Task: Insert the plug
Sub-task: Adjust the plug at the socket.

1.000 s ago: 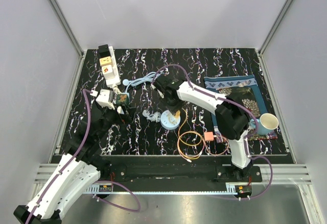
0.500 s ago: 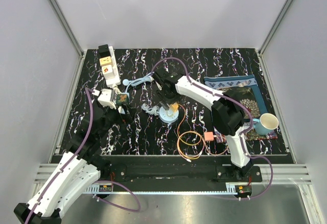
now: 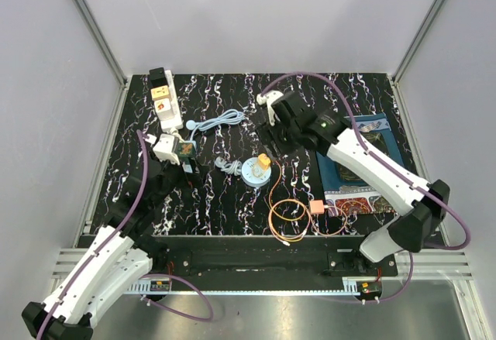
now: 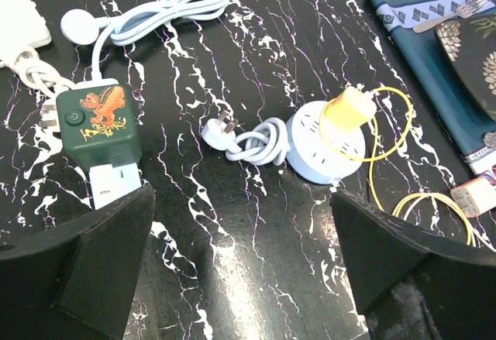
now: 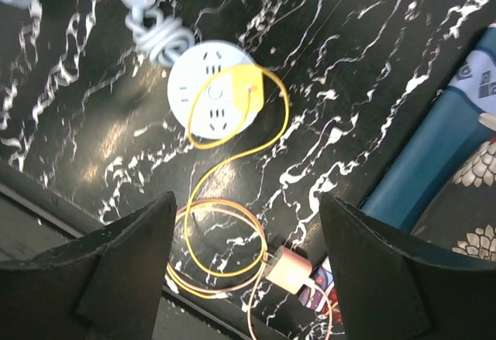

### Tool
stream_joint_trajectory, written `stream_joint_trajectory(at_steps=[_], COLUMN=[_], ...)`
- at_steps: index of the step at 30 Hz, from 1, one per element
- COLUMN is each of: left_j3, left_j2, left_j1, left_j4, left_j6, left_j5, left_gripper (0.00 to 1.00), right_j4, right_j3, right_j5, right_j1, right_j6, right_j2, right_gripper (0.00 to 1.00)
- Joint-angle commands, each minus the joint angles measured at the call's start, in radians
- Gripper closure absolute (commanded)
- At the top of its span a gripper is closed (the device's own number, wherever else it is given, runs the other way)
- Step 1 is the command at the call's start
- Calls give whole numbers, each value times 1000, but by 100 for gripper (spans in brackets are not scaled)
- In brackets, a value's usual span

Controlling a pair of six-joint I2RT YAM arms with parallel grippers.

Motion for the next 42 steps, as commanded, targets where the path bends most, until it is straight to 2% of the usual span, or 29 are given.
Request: stream_joint_trajectory(at_steps=[1,4,7,10,14,23,30,42], left_j3=[30,47,30,25,51,59,59,47], left_j2=[-9,-85,-235,-294,-309,-320,-322,-316], left_j1=[-1,-1,-1,-1,-3,-1,-1,-1], left_j4=[19,-4,2,-15,-91,-158,-170,-167], left_j6=[29,9,9,11,-2,-9,-5,-8], left_j5=[-32,-142,-248,-301,-293,-269,-258,-238], left_gripper=[1,1,1,1,1,1,1,1], right_j4=[83,90,90,81,62,15,15,28], right_j3=[-133,-111,-53,2,69,171,149,145], right_j5=[-84,-38,-5,-5,2,21,120,149], right_j1=[59,137,182,194,200,200,200,200], right_j6=[-137,-232,-302,-353,-385,-388,-359,-330], right_j2=[-38,2,75,169,317,525,542,545], right_gripper=[21,23,30,48,64,67,69,69])
